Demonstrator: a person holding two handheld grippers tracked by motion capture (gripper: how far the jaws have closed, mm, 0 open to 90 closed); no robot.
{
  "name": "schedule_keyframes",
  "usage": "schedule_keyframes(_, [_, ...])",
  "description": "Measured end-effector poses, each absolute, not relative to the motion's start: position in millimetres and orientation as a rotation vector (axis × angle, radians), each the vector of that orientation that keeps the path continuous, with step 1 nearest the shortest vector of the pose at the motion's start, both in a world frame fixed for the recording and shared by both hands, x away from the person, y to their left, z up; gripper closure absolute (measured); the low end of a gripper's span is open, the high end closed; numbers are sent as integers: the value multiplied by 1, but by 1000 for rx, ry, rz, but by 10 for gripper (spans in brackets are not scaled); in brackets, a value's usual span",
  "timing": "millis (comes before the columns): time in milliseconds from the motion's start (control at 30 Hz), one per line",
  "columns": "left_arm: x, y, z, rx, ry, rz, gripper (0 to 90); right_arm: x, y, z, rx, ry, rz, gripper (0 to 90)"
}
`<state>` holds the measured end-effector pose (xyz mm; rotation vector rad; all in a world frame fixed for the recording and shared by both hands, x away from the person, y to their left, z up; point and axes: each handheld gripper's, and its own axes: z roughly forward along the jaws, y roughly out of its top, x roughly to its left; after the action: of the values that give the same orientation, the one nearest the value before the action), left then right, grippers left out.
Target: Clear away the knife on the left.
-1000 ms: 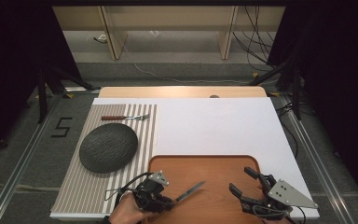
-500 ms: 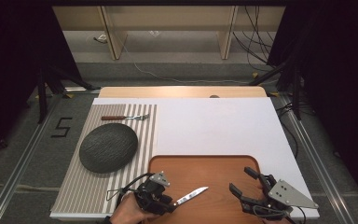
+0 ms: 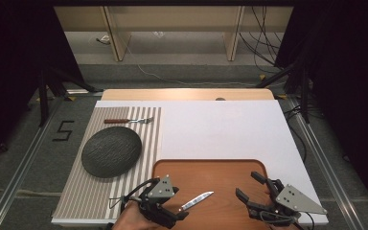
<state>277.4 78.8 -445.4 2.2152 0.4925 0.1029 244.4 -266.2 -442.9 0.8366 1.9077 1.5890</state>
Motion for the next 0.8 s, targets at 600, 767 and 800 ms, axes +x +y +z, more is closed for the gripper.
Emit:
schedule_keyframes(600, [279,51,-453,2307,415,41,629,244,-266,-443,836,1909,1587,269])
schedule_keyframes(767, [279,47,-456,2333,412,59,770,244,-266,-443,835,1909,1588,268])
schedule_keyframes(800, [279,46,-456,2342,411,58,793,244,-266,-443,835,1909,1586,268])
